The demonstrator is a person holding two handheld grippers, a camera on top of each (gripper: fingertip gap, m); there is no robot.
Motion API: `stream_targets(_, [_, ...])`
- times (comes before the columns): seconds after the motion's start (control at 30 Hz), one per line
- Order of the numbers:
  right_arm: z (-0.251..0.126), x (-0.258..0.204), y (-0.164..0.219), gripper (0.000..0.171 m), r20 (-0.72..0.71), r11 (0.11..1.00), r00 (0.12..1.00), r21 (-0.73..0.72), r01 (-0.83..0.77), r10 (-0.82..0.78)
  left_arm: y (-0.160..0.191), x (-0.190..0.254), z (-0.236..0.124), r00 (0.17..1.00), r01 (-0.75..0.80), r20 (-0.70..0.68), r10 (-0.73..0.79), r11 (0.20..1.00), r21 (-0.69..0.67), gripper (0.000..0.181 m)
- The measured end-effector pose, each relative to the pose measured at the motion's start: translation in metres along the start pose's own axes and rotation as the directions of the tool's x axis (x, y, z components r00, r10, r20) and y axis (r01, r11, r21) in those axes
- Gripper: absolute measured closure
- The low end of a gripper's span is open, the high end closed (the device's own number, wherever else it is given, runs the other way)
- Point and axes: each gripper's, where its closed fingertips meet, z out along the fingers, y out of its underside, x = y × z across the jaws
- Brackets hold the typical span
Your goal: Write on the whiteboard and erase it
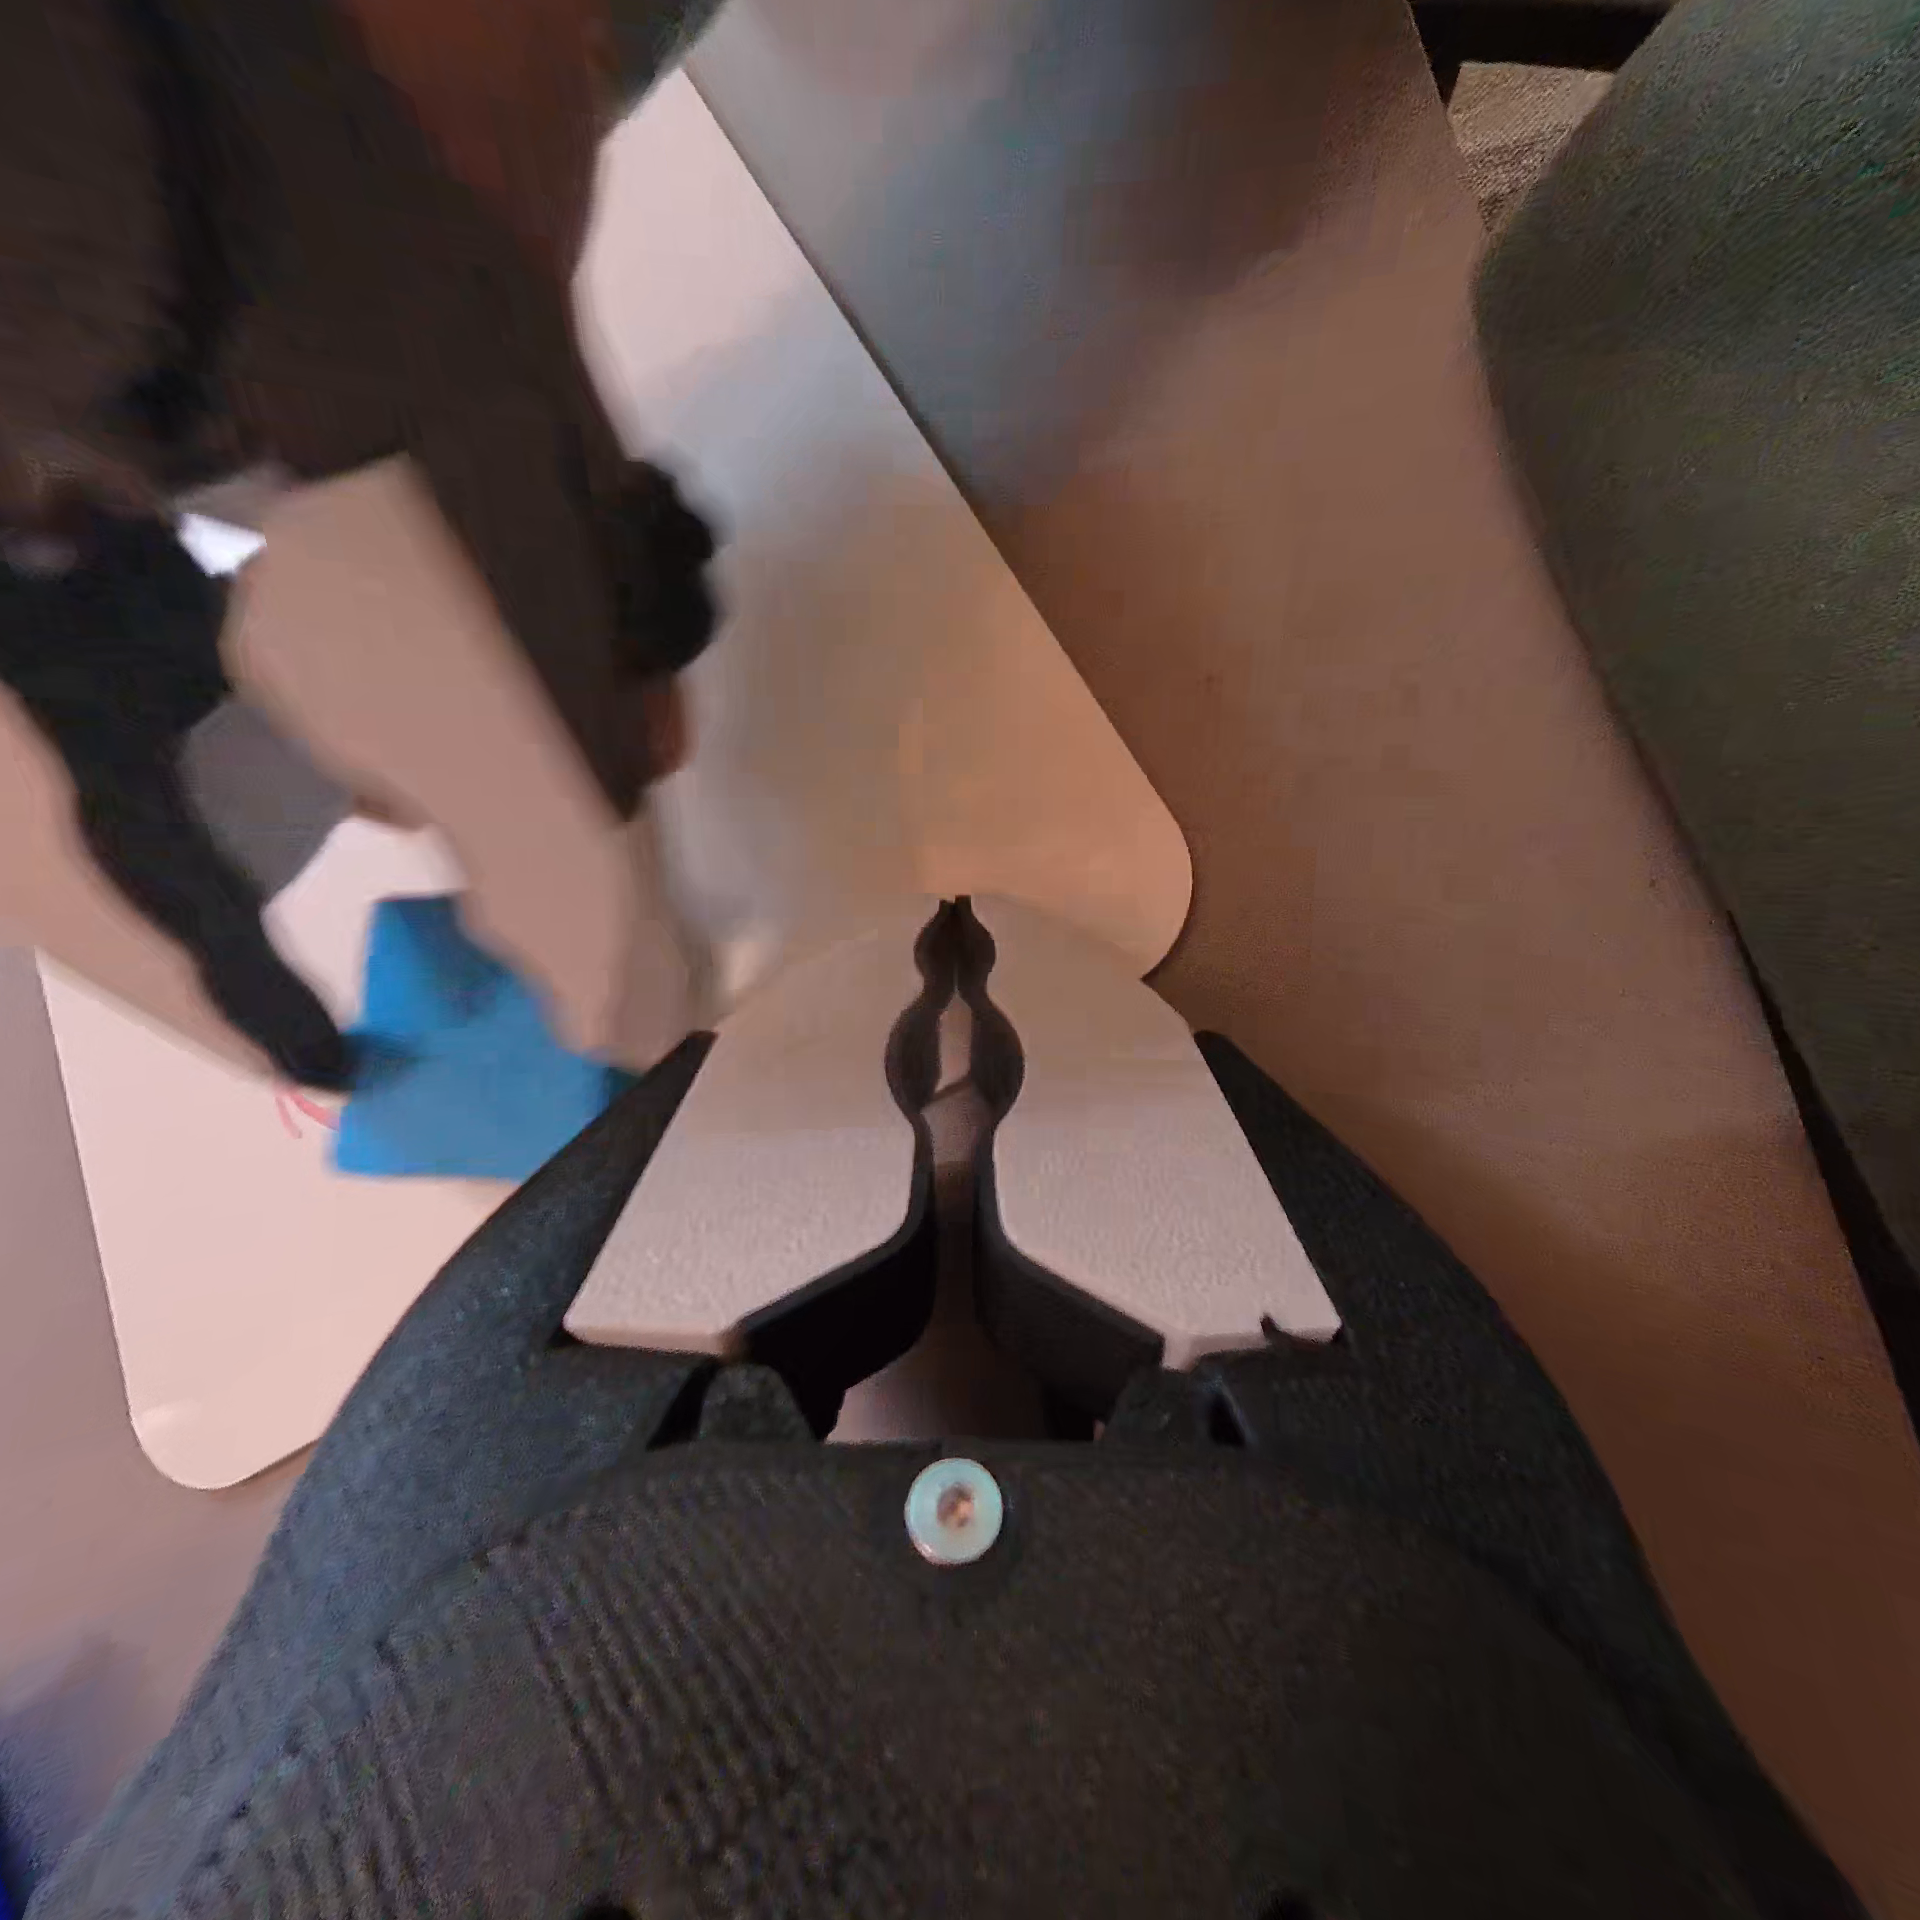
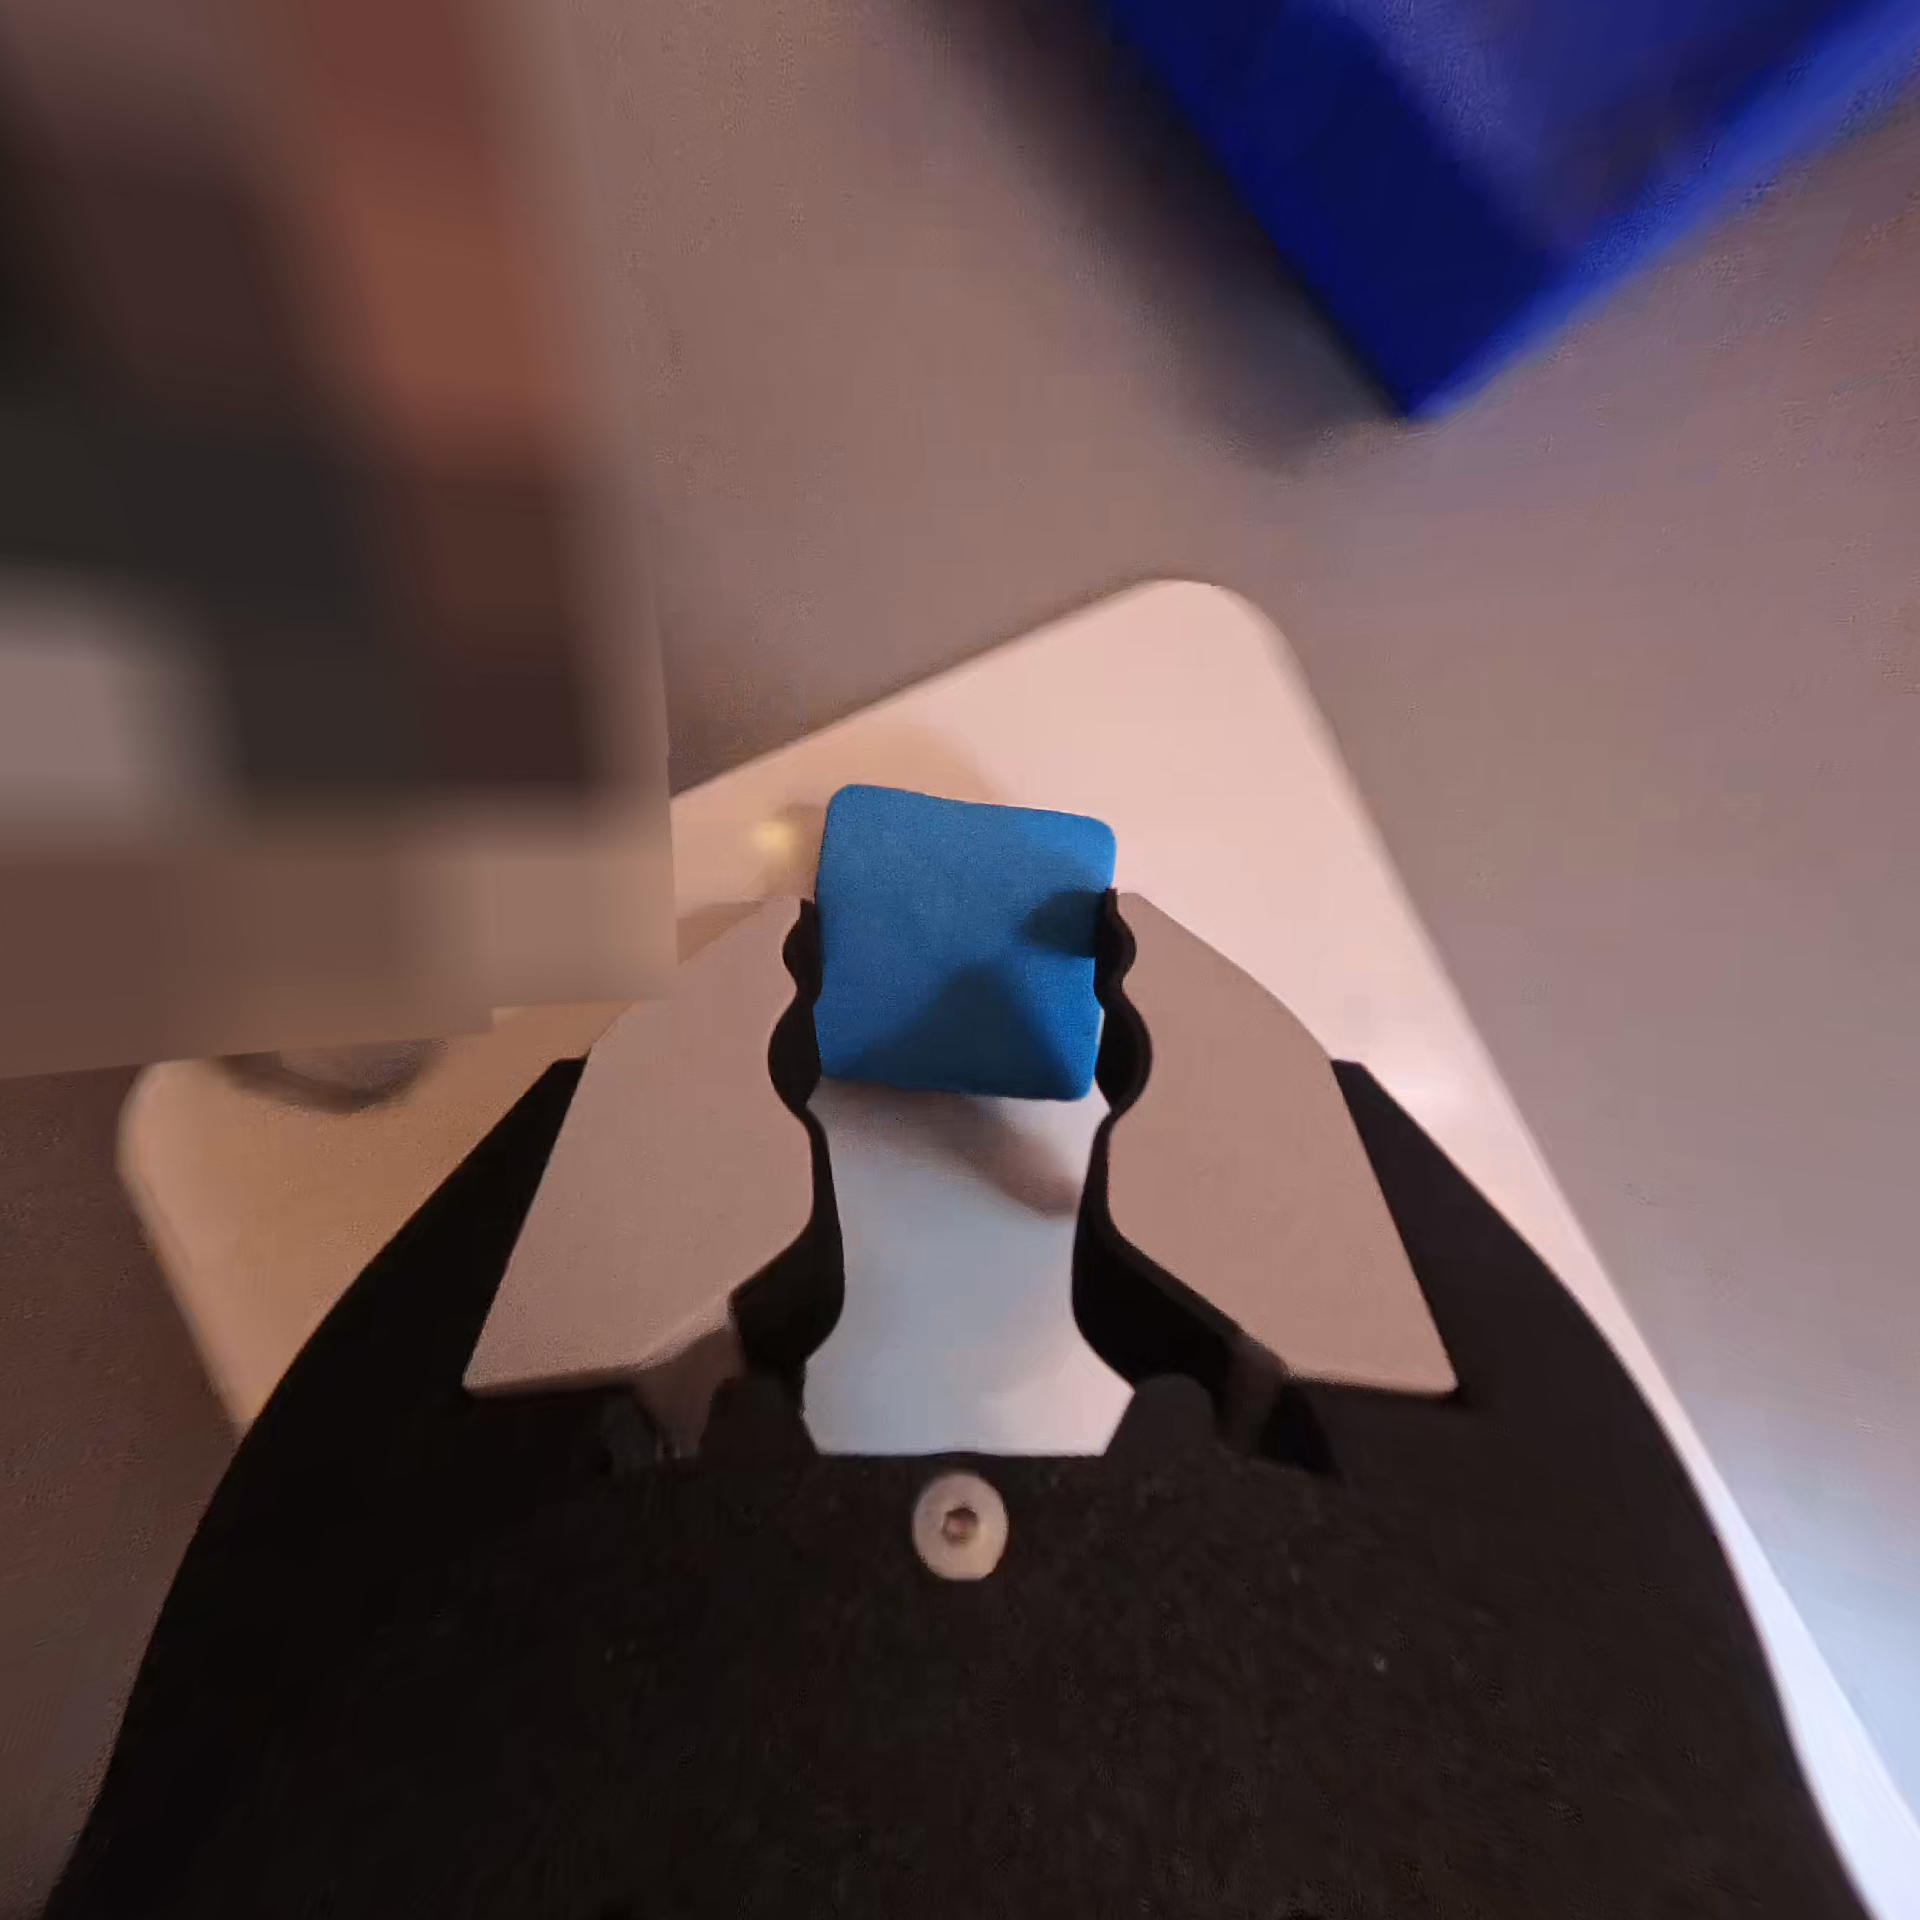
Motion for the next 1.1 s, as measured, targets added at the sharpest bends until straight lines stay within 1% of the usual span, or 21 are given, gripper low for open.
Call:
stream_targets(0.07, [-0.001,0.052,0.009,0.12,-0.077,0.986,0.983,0.033,-0.163,0.165,-0.001,0.0,0.001,1.0,-0.004,0.003,0.004,1.0,0.002,0.181])
stream_targets(0.1, [-0.006,0.067,0.018,0.12,-0.1,0.979,0.974,0.031,-0.202,0.204,0.0,0.0,0.001,1.0,-0.002,0.004,0.002,1.0,0.003,0.181])
stream_targets(0.13, [-0.012,0.067,0.025,0.12,-0.096,0.981,0.976,0.015,-0.195,0.196,0.0,-0.001,0.0,1.0,0.0,0.006,0.0,1.0,0.002,0.181])
stream_targets(0.23, [-0.011,0.007,0.015,0.12,0.015,0.998,0.999,-0.045,-0.037,0.038,0.001,-0.002,0.0,1.0,0.007,0.003,-0.007,1.0,0.002,0.181])
stream_targets(0.3, [0.002,-0.009,-0.003,0.12,0.015,0.998,1.0,-0.058,0.025,-0.024,0.0,-0.002,0.001,1.0,0.013,-0.004,-0.013,1.0,0.003,0.181])
stream_targets(0.37, [0.011,0.022,-0.009,0.12,-0.024,0.997,0.997,-0.029,-0.072,0.071,-0.001,0.0,0.001,1.0,0.01,-0.01,-0.01,1.0,0.003,0.181])
stream_targets(0.43, [0.003,0.066,0.008,0.12,-0.09,0.986,0.983,-0.025,-0.165,0.163,-0.002,0.001,0.002,1.0,0.002,-0.007,-0.002,1.0,0.002,0.181])
stream_targets(0.47, [-0.003,0.071,0.016,0.12,-0.095,0.985,0.981,-0.028,-0.17,0.167,-0.001,0.001,0.002,1.0,-0.001,-0.001,0.001,1.0,-0.001,0.181])
stream_targets(0.53, [-0.007,0.045,0.017,0.12,-0.054,0.993,0.993,-0.042,-0.107,0.104,0.0,0.001,0.001,1.0,0.008,-0.007,-0.008,1.0,0.002,0.181])
stream_targets(0.6, [-0.001,0.004,0.003,0.12,0.014,0.999,1.0,-0.045,-0.004,0.005,0.0,0.0,0.001,1.0,0.011,-0.01,-0.011,1.0,0.001,0.181])
stream_targets(0.63, [0.004,-0.007,-0.005,0.12,0.023,0.998,0.999,-0.04,0.039,-0.038,0.0,0.0,0.001,1.0,0.011,-0.011,-0.011,1.0,0.002,0.181])
stream_targets(0.67, [0.008,-0.003,-0.01,0.12,0.018,0.999,0.999,-0.028,0.04,-0.04,0.0,0.0,0.001,1.0,0.009,-0.009,-0.009,1.0,0.001,0.181])
stream_targets(0.7, [0.011,0.014,-0.01,0.12,-0.008,1.0,1.0,-0.011,-0.017,0.017,0.0,0.0,0.001,1.0,0.007,-0.006,-0.007,1.0,0.0,0.181])
stream_targets(0.77, [0.005,0.061,0.004,0.12,-0.086,0.987,0.983,0.015,-0.162,0.163,0.0,0.0,0.001,1.0,0.004,0.001,-0.004,1.0,-0.003,0.181])
stream_targets(0.8, [-0.001,0.069,0.013,0.12,-0.089,0.982,0.978,0.009,-0.191,0.191,0.0,0.0,0.001,1.0,0.0,0.006,0.0,1.0,-0.005,0.181])
stream_targets(0.83, [-0.005,0.061,0.017,0.12,-0.074,0.985,0.982,-0.01,-0.172,0.171,0.0,0.0,0.001,1.0,-0.001,0.007,0.001,1.0,-0.007,0.181])
stream_targets(0.93, [-0.001,-0.009,0.002,0.12,0.053,0.999,0.999,-0.031,0.004,-0.002,0.0,0.0,0.001,1.0,0.007,-0.001,-0.007,1.0,-0.005,0.181])
stream_targets(0.97, [0.003,-0.021,-0.006,0.12,0.057,0.998,0.997,-0.029,0.057,-0.056,0.0,0.0,0.001,1.0,0.011,-0.004,-0.011,1.0,-0.005,0.181])
stream_targets(1.0, [0.008,-0.02,-0.011,0.12,0.057,0.998,0.996,-0.026,0.064,-0.063,0.0,0.0,0.001,1.0,0.014,-0.007,-0.014,1.0,-0.003,0.181])
stream_targets(1.03, [0.01,-0.004,-0.012,0.12,0.041,1.0,0.999,-0.02,0.012,-0.011,0.0,0.0,0.001,1.0,0.013,-0.007,-0.013,1.0,-0.004,0.181])
stream_targets(1.1, [0.005,0.063,0.005,0.12,-0.097,0.988,0.983,-0.003,-0.157,0.156,-0.001,0.0,0.001,1.0,0.01,-0.001,-0.01,1.0,-0.005,0.181])
